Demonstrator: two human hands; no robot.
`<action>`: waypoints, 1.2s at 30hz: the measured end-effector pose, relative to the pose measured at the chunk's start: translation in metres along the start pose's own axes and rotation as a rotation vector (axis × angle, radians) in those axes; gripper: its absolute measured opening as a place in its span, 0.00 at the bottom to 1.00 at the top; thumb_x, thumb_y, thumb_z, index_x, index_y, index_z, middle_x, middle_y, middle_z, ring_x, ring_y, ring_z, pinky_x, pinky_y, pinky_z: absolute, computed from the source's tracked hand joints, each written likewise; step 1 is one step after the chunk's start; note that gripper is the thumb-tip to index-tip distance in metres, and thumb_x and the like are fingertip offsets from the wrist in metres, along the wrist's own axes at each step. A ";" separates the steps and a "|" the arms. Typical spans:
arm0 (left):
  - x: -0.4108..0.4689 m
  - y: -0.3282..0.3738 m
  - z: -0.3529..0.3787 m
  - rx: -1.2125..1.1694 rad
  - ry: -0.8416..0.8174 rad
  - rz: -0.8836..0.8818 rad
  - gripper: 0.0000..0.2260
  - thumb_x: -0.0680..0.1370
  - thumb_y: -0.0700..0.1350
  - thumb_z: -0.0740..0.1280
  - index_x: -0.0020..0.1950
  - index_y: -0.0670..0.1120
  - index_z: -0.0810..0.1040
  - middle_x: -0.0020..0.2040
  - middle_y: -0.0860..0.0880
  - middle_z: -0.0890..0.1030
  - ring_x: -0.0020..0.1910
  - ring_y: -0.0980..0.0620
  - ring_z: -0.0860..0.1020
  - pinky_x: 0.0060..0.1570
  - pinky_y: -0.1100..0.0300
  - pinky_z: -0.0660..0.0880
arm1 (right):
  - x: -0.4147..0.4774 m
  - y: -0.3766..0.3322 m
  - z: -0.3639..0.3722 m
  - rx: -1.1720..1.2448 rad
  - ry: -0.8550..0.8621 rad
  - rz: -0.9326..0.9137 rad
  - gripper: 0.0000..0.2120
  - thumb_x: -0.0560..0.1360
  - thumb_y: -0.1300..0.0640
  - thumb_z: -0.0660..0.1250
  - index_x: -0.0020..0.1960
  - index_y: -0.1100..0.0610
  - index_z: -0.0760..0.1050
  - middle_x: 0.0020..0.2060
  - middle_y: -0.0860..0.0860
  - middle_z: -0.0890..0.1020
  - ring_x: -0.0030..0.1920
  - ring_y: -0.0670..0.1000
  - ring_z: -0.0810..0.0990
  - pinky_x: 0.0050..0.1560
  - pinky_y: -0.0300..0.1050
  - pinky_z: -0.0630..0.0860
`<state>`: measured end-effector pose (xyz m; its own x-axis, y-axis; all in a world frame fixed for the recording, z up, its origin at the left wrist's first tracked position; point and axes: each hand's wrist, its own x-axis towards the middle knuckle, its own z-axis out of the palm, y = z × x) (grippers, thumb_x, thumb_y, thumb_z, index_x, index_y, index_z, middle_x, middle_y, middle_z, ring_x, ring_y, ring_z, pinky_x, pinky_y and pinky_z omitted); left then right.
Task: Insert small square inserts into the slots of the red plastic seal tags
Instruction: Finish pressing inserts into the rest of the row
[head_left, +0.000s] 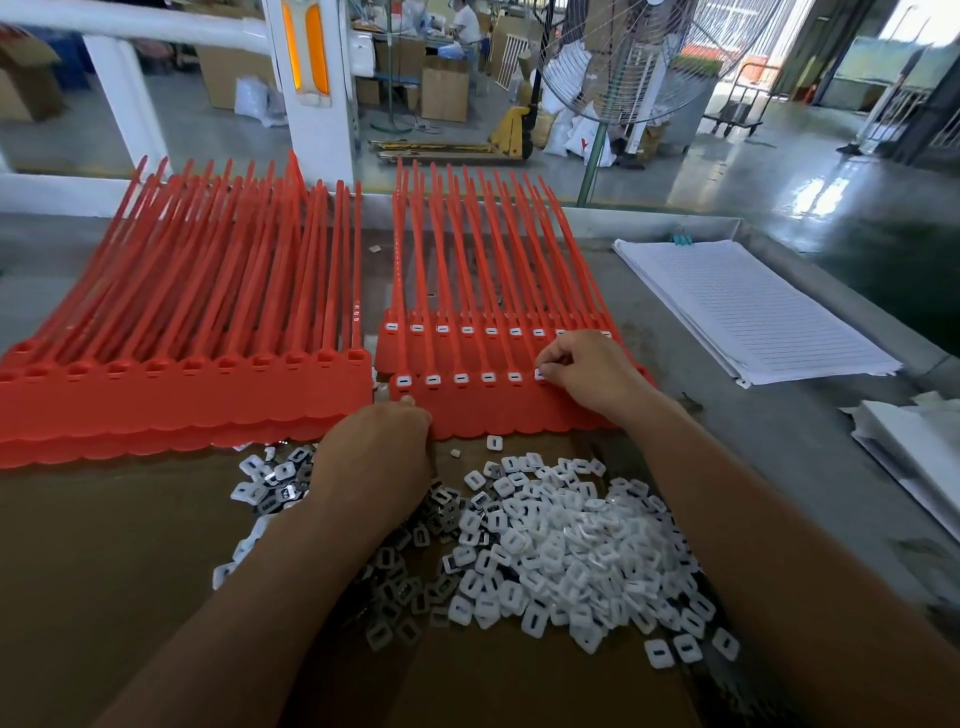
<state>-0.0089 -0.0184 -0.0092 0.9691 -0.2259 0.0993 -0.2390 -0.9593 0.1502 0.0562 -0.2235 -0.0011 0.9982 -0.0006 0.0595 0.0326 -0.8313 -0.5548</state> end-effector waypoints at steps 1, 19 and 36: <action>0.000 0.000 0.000 0.000 0.000 0.001 0.17 0.76 0.38 0.56 0.62 0.48 0.74 0.64 0.50 0.73 0.60 0.50 0.73 0.56 0.57 0.71 | 0.000 0.000 0.000 -0.017 -0.006 -0.005 0.06 0.75 0.60 0.65 0.44 0.56 0.81 0.41 0.44 0.76 0.46 0.44 0.73 0.47 0.40 0.67; -0.003 0.002 0.000 0.022 0.029 0.027 0.16 0.76 0.39 0.56 0.61 0.47 0.74 0.63 0.50 0.74 0.58 0.50 0.75 0.54 0.57 0.72 | 0.013 -0.007 -0.004 0.002 -0.036 0.171 0.10 0.68 0.61 0.73 0.38 0.51 0.74 0.51 0.51 0.79 0.53 0.50 0.75 0.52 0.42 0.69; -0.001 0.005 -0.001 0.015 0.038 0.026 0.15 0.77 0.40 0.56 0.61 0.47 0.75 0.62 0.50 0.75 0.57 0.50 0.75 0.53 0.58 0.72 | 0.018 -0.013 -0.009 -0.048 -0.102 0.207 0.08 0.71 0.63 0.69 0.50 0.62 0.78 0.48 0.56 0.80 0.52 0.55 0.77 0.48 0.43 0.71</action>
<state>-0.0115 -0.0228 -0.0074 0.9593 -0.2448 0.1408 -0.2632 -0.9556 0.1323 0.0731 -0.2175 0.0147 0.9834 -0.1194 -0.1365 -0.1729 -0.8447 -0.5066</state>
